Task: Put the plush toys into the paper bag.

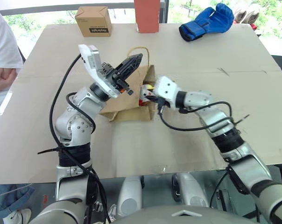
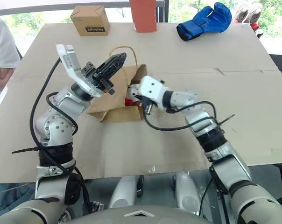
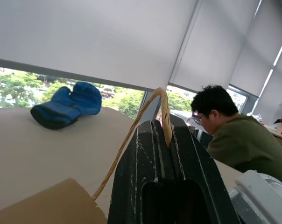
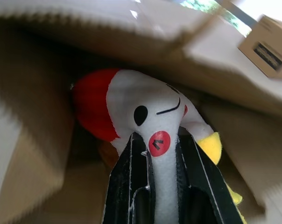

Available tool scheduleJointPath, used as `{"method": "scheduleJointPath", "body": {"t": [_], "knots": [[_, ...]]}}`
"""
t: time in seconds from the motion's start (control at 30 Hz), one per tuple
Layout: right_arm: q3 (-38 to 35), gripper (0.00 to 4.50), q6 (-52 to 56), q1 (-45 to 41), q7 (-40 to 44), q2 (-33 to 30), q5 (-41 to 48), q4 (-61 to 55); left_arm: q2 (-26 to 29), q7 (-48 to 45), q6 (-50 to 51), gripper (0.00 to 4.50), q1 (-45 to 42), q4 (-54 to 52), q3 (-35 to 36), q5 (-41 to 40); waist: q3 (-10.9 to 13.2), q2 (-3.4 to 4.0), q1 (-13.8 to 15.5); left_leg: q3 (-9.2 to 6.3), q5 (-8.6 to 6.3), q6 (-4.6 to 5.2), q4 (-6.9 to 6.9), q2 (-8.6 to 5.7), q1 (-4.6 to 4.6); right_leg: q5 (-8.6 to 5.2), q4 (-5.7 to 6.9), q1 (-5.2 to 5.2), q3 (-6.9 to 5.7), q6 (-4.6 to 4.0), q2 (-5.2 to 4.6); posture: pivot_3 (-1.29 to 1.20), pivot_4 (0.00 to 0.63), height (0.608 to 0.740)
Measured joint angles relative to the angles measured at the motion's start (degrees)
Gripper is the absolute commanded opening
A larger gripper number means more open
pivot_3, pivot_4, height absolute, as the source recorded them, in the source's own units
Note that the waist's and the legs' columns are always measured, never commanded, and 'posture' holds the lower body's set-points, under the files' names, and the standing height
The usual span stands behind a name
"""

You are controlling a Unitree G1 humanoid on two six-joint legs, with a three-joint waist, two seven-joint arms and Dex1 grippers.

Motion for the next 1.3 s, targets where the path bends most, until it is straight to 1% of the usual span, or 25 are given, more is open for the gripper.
{"method": "scheduleJointPath", "body": {"t": [0.03, 0.07, 0.13, 0.23, 0.27, 0.33, 0.37, 0.4, 0.43, 0.53, 0.6, 0.63, 0.7, 0.77, 0.83, 0.9, 0.97, 1.03, 1.13, 1.17, 1.2, 1.27, 1.3], "knots": [[0.2, 0.08, -2.6, -3.1, -0.2, 1.9, -0.9, 5.0, -0.3, -0.2, 0.3, 0.00, 0.0, -0.2, -0.8, 0.0, 0.0, 0.00, -0.1, -0.01, 0.00, 0.00, -0.01, 0.00, 0.01, 0.00, 0.00, 0.00, 0.00, 0.00, 0.00, 0.00, 0.150, 0.740], [0.1, 0.41, -4.7, -5.9, 0.0, 3.7, -1.1, 10.0, -0.6, -0.3, 0.3, 0.00, 0.1, -0.4, -1.3, -0.2, 0.0, 0.00, -0.2, -0.03, 0.00, 0.00, -0.02, 0.00, 0.02, 0.01, 0.02, 0.01, -0.01, 0.01, 0.00, 0.00, 0.150, 0.740], [-0.6, 1.13, -7.6, -7.5, 1.7, 5.7, 0.0, 15.3, -0.1, -0.2, 0.5, 0.00, 0.8, -1.2, -0.8, -0.2, 0.0, -0.02, -0.2, -0.04, 0.00, 0.00, -0.08, 0.01, 0.01, 0.00, -0.01, 0.01, -0.04, 0.01, 0.00, 0.00, 0.150, 0.740], [-1.8, 2.66, -9.5, -7.5, 3.0, 6.8, 1.4, 18.6, 0.3, -0.1, 0.7, 0.00, 2.6, -1.9, 0.0, -0.2, 0.0, 0.00, 0.0, -0.05, -0.01, 0.00, -0.19, 0.01, -0.08, 0.01, -0.08, -0.04, -0.05, 0.01, -0.01, 0.00, 0.150, 0.740], [-2.1, 3.08, -10.0, -7.3, 3.0, 6.4, 1.3, 18.5, 0.5, -0.1, 0.8, 0.00, 3.2, -2.4, 0.3, -0.6, 0.0, -0.01, 0.0, -0.05, -0.01, 0.00, -0.19, 0.01, -0.10, 0.01, -0.09, -0.05, -0.06, 0.01, -0.01, 0.00, 0.150, 0.740], [-3.1, 4.15, -10.1, -6.0, 2.9, 4.8, 1.3, 17.4, 1.3, -0.2, 1.0, 0.00, 4.0, -3.3, 1.0, -1.5, 0.0, -0.01, 0.2, -0.05, -0.01, -0.01, -0.19, 0.00, -0.08, 0.01, -0.07, -0.05, -0.07, 0.01, -0.02, 0.00, 0.150, 0.740], [-3.6, 4.44, -9.8, -4.6, 3.0, 3.8, 1.4, 16.0, 1.8, -0.5, 1.4, 0.00, 4.3, -3.5, 1.5, -2.2, 0.0, -0.01, 0.3, -0.06, -0.01, -0.01, -0.19, 0.01, -0.06, 0.01, -0.06, -0.04, -0.07, 0.00, -0.02, 0.00, 0.150, 0.740], [-4.5, 4.44, -8.3, -1.8, 3.3, 2.4, 1.8, 13.2, 2.4, -0.8, 1.9, 0.00, 5.1, -3.5, 3.3, -4.2, 0.0, -0.01, 0.3, -0.04, -0.01, -0.01, -0.19, 0.01, -0.04, 0.00, -0.05, -0.04, -0.06, 0.00, -0.02, 0.00, 0.150, 0.740], [-4.8, 4.44, -7.5, -0.8, 3.5, 1.8, 2.0, 12.2, 2.8, -1.0, 2.1, 0.00, 5.3, -3.5, 4.0, -4.7, 0.0, -0.01, 0.4, -0.05, -0.01, -0.01, -0.19, 0.01, -0.04, 0.00, -0.05, -0.05, -0.07, -0.01, -0.02, 0.00, 0.150, 0.740], [-6.2, 4.44, -0.2, 5.1, 3.9, -1.4, 3.8, 2.2, 4.6, -1.3, 2.9, 0.00, 5.6, -3.3, 7.1, -7.0, 0.0, 0.00, 0.5, -0.04, 0.00, -0.01, -0.19, 0.02, -0.05, -0.01, -0.04, -0.06, -0.06, -0.02, -0.02, 0.00, 0.150, 0.740], [-8.9, 4.44, 7.8, 9.8, 3.0, -2.9, 7.0, -8.2, 5.5, -1.7, 2.9, 0.00, 5.0, -2.6, 8.3, -7.8, 0.0, 0.00, 0.7, -0.05, 0.00, -0.01, -0.20, 0.02, -0.04, -0.01, -0.04, -0.06, -0.07, -0.03, -0.02, 0.00, 0.150, 0.740], [-10.4, 4.44, 13.3, 12.4, 2.1, -3.8, 9.4, -15.2, 6.1, -1.9, 2.9, 0.00, 4.7, -1.9, 9.1, -8.1, 0.0, 0.00, 0.9, -0.04, 0.00, -0.01, -0.20, 0.02, -0.04, -0.03, -0.05, -0.05, -0.07, -0.04, -0.02, 0.00, 0.150, 0.740], [-14.3, 4.44, 22.5, 15.7, -0.6, -4.8, 12.9, -24.7, 6.6, -2.4, 2.8, 0.00, 3.8, -0.5, 9.8, -8.1, 0.0, 0.00, 0.9, -0.03, 0.00, -0.01, -0.17, 0.01, -0.04, -0.12, -0.05, -0.04, -0.07, -0.20, -0.04, 0.00, 0.150, 0.740], [-17.6, 4.44, 30.1, 18.1, -3.6, -6.2, 15.2, -31.3, 6.6, -2.7, 2.8, 0.00, 3.5, 0.1, 9.8, -8.1, 0.0, -0.01, 0.9, 0.02, -0.01, -0.02, -0.12, 0.01, -0.02, -0.12, -0.06, -0.02, -0.06, -0.22, -0.08, 0.00, 0.150, 0.740], [-19.1, 4.44, 36.3, 20.9, -5.6, -7.7, 16.6, -35.7, 6.5, -3.1, 2.8, 0.00, 3.3, 0.3, 9.6, -8.1, 0.0, -0.03, 0.9, 0.02, -0.01, -0.02, -0.11, 0.01, -0.01, -0.13, -0.07, -0.01, -0.06, -0.24, -0.08, 0.00, 0.150, 0.740], [-19.3, 4.44, 41.9, 24.8, -7.5, -9.2, 17.5, -38.3, 6.3, -3.6, 2.7, 0.00, 2.8, 1.0, 9.4, -8.1, 0.0, -0.04, 0.9, 0.02, -0.01, -0.02, -0.13, 0.01, 0.00, -0.13, -0.07, -0.01, -0.06, -0.24, -0.08, 0.00, 0.150, 0.740], [-19.8, 4.44, 46.6, 27.2, -9.9, -8.3, 18.2, -37.9, 6.2, -3.8, 2.7, 0.00, 2.6, 1.5, 9.4, -8.1, 0.0, -0.04, 0.7, 0.05, 0.00, -0.01, -0.12, 0.01, 0.00, -0.13, -0.08, -0.03, -0.02, -0.24, -0.08, 0.00, 0.150, 0.740], [-22.5, 4.44, 50.7, 26.5, -13.6, -3.4, 20.0, -35.7, 6.0, -4.0, 2.7, 0.00, 2.2, 2.0, 8.9, -8.0, 0.0, -0.04, 0.3, 0.01, 0.00, -0.01, -0.12, 0.01, 0.04, -0.12, -0.04, -0.04, 0.00, -0.24, -0.04, 0.00, 0.150, 0.740], [-24.6, 4.44, 53.6, 24.0, -17.7, 1.3, 21.0, -30.8, 5.9, -4.4, 2.7, 0.00, 1.4, 2.2, 8.2, -7.9, 0.0, -0.03, 0.5, -0.02, 0.00, -0.01, -0.13, 0.01, 0.03, -0.12, -0.03, -0.04, 0.00, -0.24, -0.02, 0.00, 0.150, 0.740], [-26.5, 4.06, 54.2, 23.0, -19.0, 3.2, 22.0, -28.9, 5.9, -4.4, 2.6, 0.00, 1.4, 2.3, 8.2, -7.9, 0.0, -0.04, 0.6, -0.01, 0.00, -0.01, -0.13, -0.01, 0.01, -0.12, -0.05, -0.03, 0.00, -0.23, -0.03, 0.00, 0.150, 0.740], [-27.6, 3.93, 54.7, 22.1, -19.7, 4.2, 22.6, -27.7, 5.9, -4.4, 2.6, 0.00, 1.4, 2.4, 8.1, -7.8, 0.0, -0.08, 0.6, -0.02, 0.00, -0.01, -0.13, -0.01, 0.01, -0.12, -0.08, -0.03, 0.00, -0.23, -0.03, 0.00, 0.150, 0.740], [-29.2, 3.18, 54.9, 20.6, -20.8, 6.0, 23.5, -24.7, 5.8, -4.5, 2.6, 0.00, 1.3, 2.4, 7.8, -7.6, 0.0, -0.08, 0.6, -0.01, 0.00, -0.01, -0.13, -0.01, 0.01, -0.12, -0.09, -0.02, 0.00, -0.23, -0.03, 0.00, 0.150, 0.740], [-30.1, 2.71, 54.9, 20.2, -21.0, 6.5, 24.1, -23.5, 5.8, -4.4, 2.5, 0.00, 1.4, 2.4, 7.7, -7.6, 0.0, -0.08, 0.6, -0.01, 0.00, -0.01, -0.13, -0.01, 0.02, -0.12, -0.08, -0.01, 0.00, -0.23, -0.03, 0.00, 0.150, 0.740]]}}
